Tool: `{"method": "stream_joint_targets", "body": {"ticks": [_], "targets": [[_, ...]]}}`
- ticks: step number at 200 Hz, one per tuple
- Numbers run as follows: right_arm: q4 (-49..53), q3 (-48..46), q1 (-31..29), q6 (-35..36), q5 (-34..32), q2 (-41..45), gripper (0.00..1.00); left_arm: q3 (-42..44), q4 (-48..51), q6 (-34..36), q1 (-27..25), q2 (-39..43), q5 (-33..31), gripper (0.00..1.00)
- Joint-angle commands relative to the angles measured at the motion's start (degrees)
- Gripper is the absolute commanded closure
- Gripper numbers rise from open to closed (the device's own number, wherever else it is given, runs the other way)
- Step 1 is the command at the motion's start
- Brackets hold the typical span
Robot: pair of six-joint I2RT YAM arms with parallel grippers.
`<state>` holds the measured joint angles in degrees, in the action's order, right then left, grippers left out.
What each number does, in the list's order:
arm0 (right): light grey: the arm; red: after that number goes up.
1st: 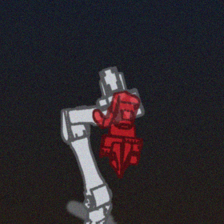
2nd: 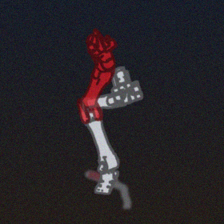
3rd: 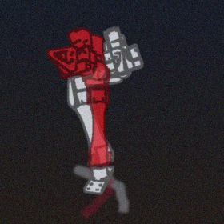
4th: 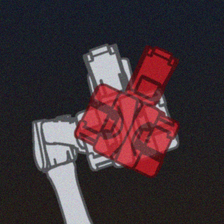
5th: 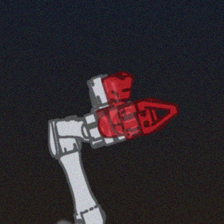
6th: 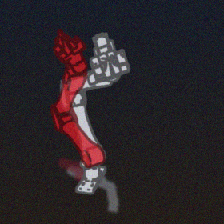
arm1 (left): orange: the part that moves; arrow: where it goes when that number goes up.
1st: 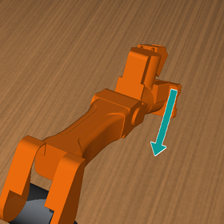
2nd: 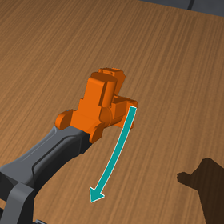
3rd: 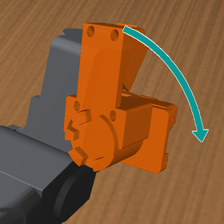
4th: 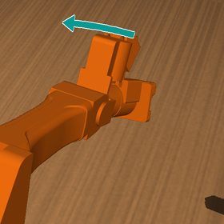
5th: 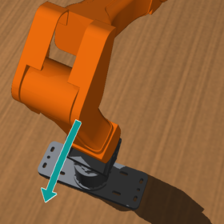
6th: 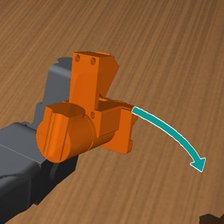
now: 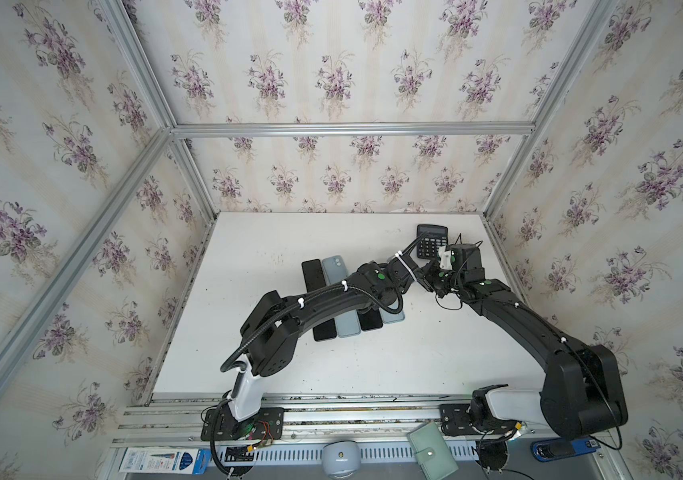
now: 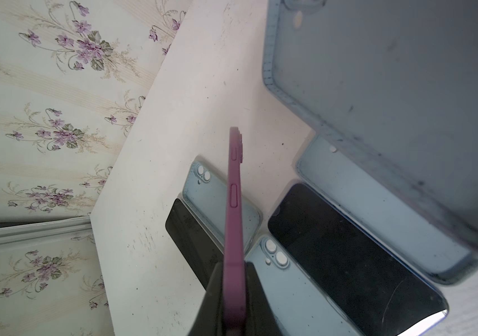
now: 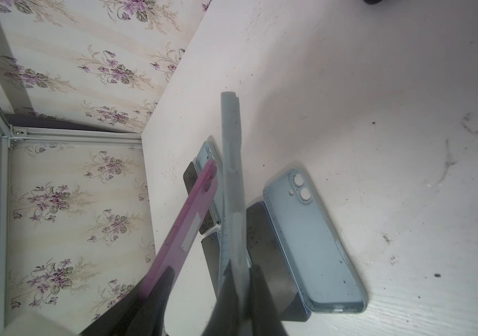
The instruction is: Take the phone out of the phone case
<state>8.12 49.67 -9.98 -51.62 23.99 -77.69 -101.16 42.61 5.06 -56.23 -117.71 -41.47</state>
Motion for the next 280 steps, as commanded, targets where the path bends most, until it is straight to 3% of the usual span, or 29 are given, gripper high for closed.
{"method": "stream_joint_targets", "body": {"ticks": [1,120,280], "targets": [[-1.7,2.51,0.97,2.97,3.1,-2.94,1.0,-2.92,1.03,2.49,0.24,-3.05,-4.03,0.93],[-1.26,9.52,3.83,7.06,8.69,-15.31,1.0,-11.42,1.06,10.62,3.29,-15.5,-5.99,0.92],[-1.09,9.09,4.16,7.3,8.27,-17.41,1.0,-10.19,-2.24,13.06,6.73,-20.81,-3.27,0.8]]}}
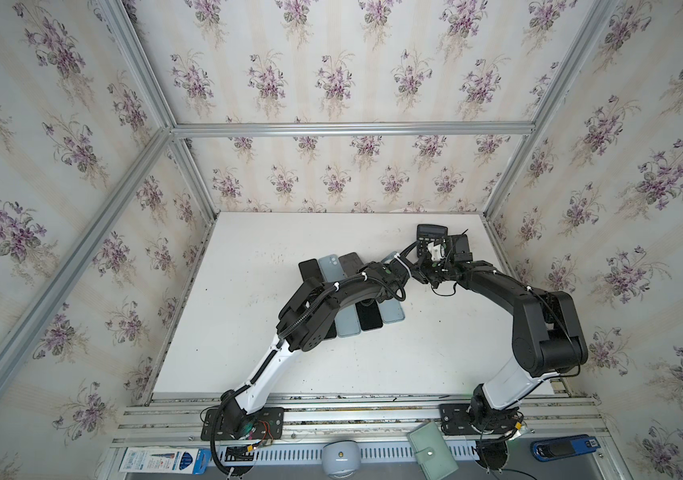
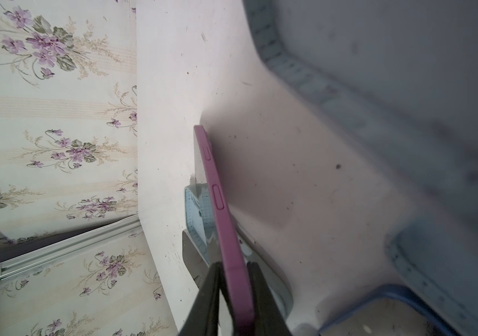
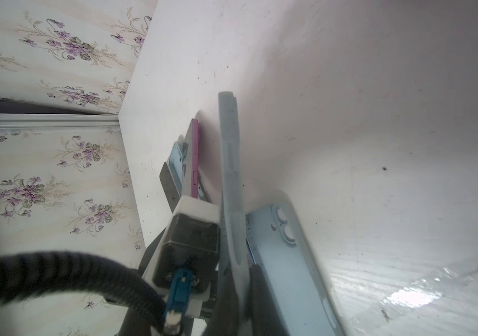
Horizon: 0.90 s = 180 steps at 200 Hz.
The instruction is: Take the phone out of the phone case
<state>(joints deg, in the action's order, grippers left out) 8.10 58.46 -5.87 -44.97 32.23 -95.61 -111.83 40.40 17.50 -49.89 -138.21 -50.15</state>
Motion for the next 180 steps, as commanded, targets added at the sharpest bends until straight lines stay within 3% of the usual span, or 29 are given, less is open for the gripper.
{"method": "stream_joint_targets", "body": {"ticks": [1,45,74,97,117,147,180], "targets": [[-1.07,0.28,0.02,0.66,-0.02,0.51,1.0,0.47,-0.05,0.57,0.4,-0.35,5.41,0.8],[-1.59,-0.7,-0.02,-0.01,0.07,0.78,1.0,1.24,-1.55,0.61,0.67,-0.3,5.69,0.66],[-1.89,-0.65,-0.02,0.06,0.38,0.54,1.0,1.79,-2.08,0.58,0.91,0.08,5.69,0.62],[-2.3,-0.43,0.01,0.23,0.45,0.03,1.0,3.0,-2.17,-0.53,0.91,1.49,6.38,0.41],[-2.51,0.32,-0.04,0.23,0.29,-1.0,1.0,4.6,-2.25,-2.72,0.87,3.93,6.58,0.3],[-5.4,0.78,-0.31,-0.12,-0.49,-2.59,1.0,7.53,-1.98,-8.03,0.93,10.8,6.58,0.16],[-11.69,1.31,-1.65,-2.09,-1.64,-5.24,1.0,13.19,-1.11,-17.03,1.94,24.05,11.21,0.03]]}}
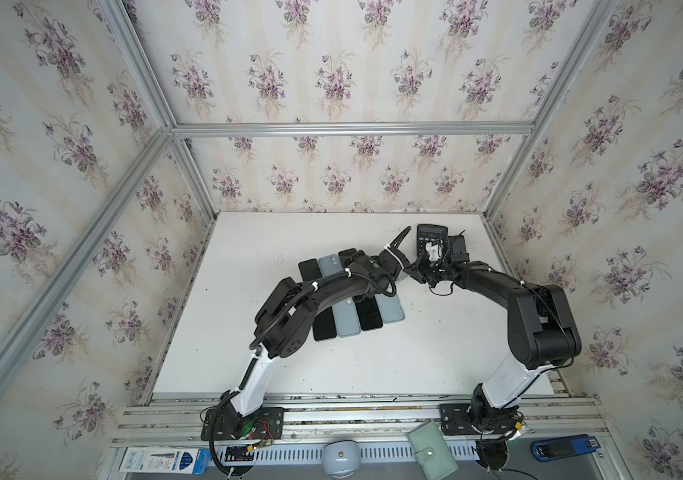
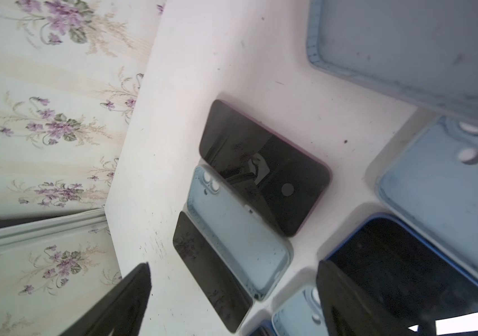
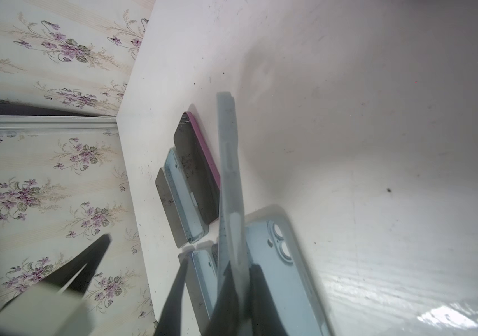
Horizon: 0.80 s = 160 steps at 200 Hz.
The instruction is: Take the phone out of the phone case
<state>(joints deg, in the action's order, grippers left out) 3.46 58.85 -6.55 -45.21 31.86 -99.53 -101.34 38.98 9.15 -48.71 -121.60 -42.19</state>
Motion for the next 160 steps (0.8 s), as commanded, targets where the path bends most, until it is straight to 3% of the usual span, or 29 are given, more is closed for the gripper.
{"method": "stream_joint_targets", "body": {"ticks": [1,86,160], "targets": [[-7.28,0.92,-0.99,-1.96,-1.36,-1.44,1.0,2.93,0.35,-8.78,0.78,7.66,3.48,0.03],[-24.22,-0.13,-6.58,-8.69,-9.67,-9.71,1.0,16.89,2.06,-22.11,3.36,37.22,12.4,0.0],[-26.94,-0.7,-8.75,-10.07,-12.11,-13.63,1.0,26.3,3.82,-28.95,3.97,50.56,12.31,0.0]]}}
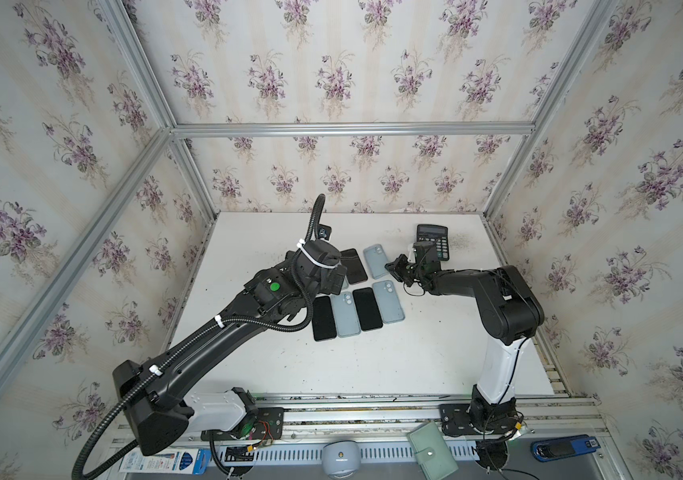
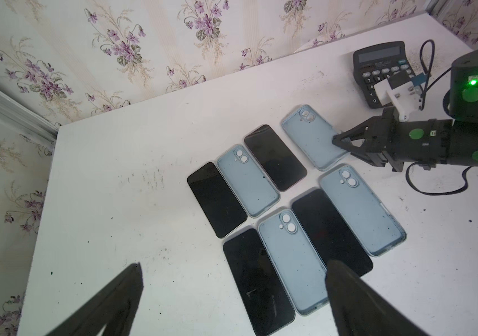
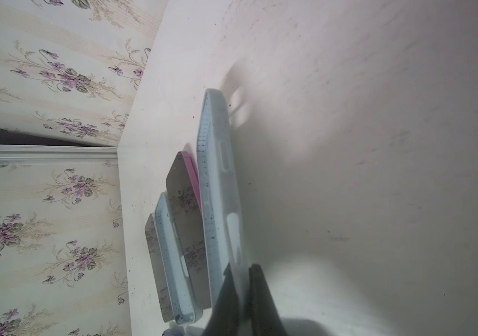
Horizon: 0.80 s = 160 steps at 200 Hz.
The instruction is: Take the phone out of the phone case
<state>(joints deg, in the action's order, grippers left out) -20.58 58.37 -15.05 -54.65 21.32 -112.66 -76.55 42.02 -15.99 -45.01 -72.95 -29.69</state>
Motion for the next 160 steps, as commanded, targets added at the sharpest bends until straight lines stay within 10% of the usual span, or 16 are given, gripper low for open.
{"method": "stream_joint_targets", "body": {"ticks": [1,160], "targets": [[-2.89,-0.25,-0.24,-0.63,-1.65,-0.52,1.0,1.59,0.87,-3.8,0.28,1.96,-0.1,0.0],[13.27,7.11,0.99,13.03,2.45,-0.03,0.5,4.63,2.5,-5.37,3.6,9.09,-1.16,0.0]]}}
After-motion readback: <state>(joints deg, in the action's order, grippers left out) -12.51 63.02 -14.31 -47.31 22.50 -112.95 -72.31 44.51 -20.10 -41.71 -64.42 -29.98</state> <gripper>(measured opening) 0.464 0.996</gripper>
